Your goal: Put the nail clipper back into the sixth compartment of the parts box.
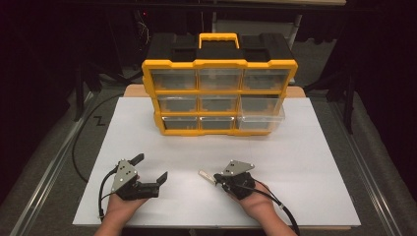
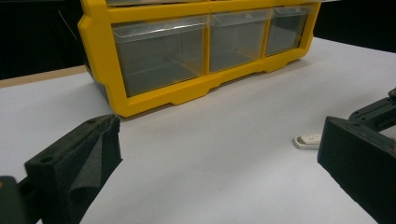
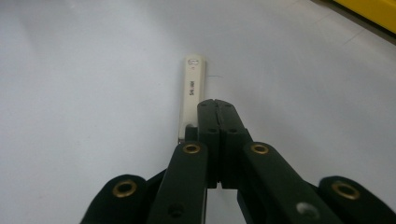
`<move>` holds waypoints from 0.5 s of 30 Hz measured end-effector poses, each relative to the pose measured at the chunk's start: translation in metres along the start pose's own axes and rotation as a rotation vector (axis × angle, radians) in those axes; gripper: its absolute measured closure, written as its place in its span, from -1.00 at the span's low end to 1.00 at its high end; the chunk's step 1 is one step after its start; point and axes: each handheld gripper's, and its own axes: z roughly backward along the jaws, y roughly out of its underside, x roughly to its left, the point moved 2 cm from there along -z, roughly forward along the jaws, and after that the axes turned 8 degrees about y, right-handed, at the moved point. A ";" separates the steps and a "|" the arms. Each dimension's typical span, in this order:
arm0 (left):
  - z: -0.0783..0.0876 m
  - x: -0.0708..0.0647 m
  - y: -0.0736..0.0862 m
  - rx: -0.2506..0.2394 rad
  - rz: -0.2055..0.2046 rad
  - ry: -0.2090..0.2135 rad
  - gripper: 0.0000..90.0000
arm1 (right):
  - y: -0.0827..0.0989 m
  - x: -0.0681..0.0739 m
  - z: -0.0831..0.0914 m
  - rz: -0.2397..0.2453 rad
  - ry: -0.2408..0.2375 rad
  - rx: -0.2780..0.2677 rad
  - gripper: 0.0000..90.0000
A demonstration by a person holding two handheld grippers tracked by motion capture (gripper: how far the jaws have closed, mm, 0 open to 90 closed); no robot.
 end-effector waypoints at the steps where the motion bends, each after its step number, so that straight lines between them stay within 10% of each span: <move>1: 0.000 0.000 0.000 0.002 0.000 0.000 -0.99 | 0.001 0.002 0.001 -0.001 -0.003 -0.001 1.00; 15: 0.000 0.002 0.001 0.006 0.002 -0.008 -0.99 | 0.008 -0.009 0.008 -0.040 0.007 0.001 0.95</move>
